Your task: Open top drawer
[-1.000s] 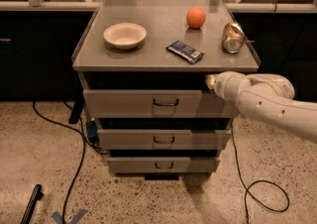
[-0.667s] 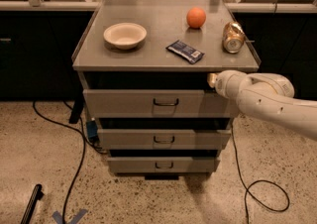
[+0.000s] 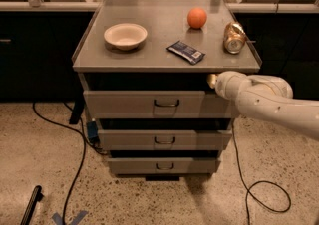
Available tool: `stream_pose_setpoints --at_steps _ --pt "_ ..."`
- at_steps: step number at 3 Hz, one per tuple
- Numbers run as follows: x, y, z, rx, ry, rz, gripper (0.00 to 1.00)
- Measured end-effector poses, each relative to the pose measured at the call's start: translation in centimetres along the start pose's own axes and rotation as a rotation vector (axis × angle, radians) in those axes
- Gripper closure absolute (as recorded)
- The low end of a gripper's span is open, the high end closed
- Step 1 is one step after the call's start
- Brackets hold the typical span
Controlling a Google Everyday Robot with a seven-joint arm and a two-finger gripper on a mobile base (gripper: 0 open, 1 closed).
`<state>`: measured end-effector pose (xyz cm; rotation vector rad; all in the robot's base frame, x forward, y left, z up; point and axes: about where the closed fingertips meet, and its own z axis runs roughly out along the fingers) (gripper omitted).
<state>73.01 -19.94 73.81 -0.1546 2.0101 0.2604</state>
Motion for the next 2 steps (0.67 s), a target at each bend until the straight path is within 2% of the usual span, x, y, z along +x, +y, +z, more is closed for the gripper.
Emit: stream_pose_setpoints --at_steps 2 --pt "0.16 0.1 0.76 -0.002 -0.013 -0.004 1.0"
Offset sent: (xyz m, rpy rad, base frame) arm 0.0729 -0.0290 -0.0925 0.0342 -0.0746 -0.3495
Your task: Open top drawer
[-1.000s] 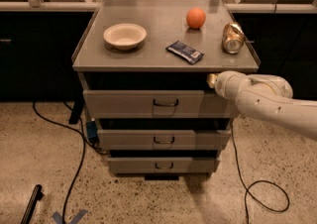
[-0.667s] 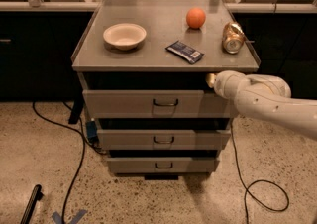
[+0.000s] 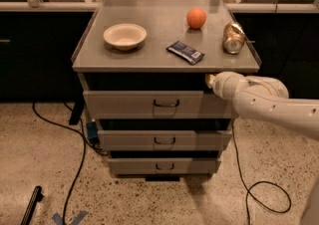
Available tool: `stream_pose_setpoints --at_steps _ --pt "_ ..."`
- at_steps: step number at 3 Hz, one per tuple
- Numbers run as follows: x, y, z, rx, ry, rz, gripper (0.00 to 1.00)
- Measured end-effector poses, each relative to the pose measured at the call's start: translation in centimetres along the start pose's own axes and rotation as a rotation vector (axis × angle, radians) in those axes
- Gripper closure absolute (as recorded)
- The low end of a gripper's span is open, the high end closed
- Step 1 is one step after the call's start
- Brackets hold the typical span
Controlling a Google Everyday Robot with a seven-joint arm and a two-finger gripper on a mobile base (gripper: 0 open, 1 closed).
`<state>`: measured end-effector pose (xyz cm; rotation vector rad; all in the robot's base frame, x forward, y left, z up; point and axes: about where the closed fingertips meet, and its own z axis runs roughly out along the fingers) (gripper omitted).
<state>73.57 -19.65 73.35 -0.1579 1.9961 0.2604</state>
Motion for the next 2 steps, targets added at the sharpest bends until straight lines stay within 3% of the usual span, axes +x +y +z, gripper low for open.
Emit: stream_pose_setpoints --at_steps 1,2 --pt "0.5 -2.1 1.3 0.046 -0.004 0.039 1.0" --pt "3.1 -4.7 5.0 0.131 -0.017 0.101 1.0"
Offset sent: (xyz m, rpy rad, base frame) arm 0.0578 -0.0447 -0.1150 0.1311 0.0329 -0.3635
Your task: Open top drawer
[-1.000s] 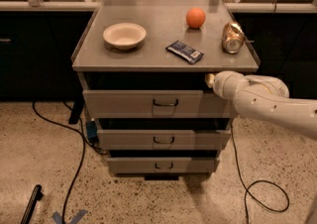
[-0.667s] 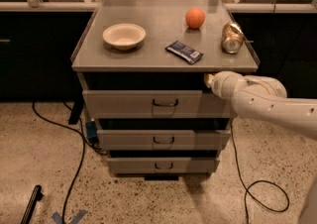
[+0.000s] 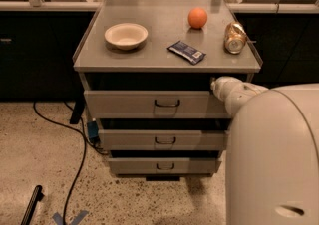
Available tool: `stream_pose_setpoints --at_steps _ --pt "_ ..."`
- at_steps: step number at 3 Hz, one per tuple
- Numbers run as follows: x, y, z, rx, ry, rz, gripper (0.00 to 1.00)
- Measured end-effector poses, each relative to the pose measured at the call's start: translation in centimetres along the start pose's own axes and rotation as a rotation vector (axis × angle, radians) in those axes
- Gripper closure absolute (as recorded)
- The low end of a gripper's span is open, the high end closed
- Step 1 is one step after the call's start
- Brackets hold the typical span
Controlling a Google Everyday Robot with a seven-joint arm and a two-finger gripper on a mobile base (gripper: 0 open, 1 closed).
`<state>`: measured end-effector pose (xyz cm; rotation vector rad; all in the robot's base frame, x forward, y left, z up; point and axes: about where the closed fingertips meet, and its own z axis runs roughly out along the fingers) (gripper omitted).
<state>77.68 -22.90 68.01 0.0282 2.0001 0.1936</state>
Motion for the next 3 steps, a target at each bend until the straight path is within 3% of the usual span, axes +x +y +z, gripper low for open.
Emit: stream_pose_setpoints --at_steps 1,3 --pt "0.0 0.0 0.0 0.0 0.0 0.0 1.0" --pt "0.8 0.4 -1.4 0.061 0.184 0.065 1.0"
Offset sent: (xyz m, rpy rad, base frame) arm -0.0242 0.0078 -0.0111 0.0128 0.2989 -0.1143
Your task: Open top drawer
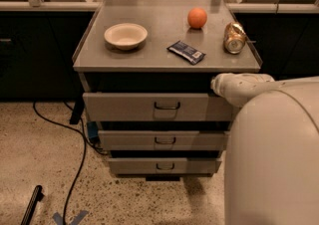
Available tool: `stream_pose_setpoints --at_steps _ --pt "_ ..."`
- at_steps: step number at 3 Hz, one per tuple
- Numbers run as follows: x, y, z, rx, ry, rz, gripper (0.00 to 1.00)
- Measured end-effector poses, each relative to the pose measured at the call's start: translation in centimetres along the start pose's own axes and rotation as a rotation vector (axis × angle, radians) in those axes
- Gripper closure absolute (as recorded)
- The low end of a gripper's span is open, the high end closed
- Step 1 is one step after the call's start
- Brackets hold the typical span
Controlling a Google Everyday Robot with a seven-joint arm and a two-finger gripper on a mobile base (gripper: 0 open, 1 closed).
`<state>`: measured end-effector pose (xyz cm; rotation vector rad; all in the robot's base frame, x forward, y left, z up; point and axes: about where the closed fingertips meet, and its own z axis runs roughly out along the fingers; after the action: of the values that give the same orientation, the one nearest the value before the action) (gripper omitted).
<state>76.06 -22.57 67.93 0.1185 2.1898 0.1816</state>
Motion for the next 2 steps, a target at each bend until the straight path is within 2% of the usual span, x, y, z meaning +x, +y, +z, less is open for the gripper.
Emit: stream_pose_setpoints --at_steps 1,2 --pt "1.99 -0.44 -1.33 0.009 0.092 0.045 1.0" --pt "1.9 -0.42 -1.4 0.009 0.092 0.045 1.0"
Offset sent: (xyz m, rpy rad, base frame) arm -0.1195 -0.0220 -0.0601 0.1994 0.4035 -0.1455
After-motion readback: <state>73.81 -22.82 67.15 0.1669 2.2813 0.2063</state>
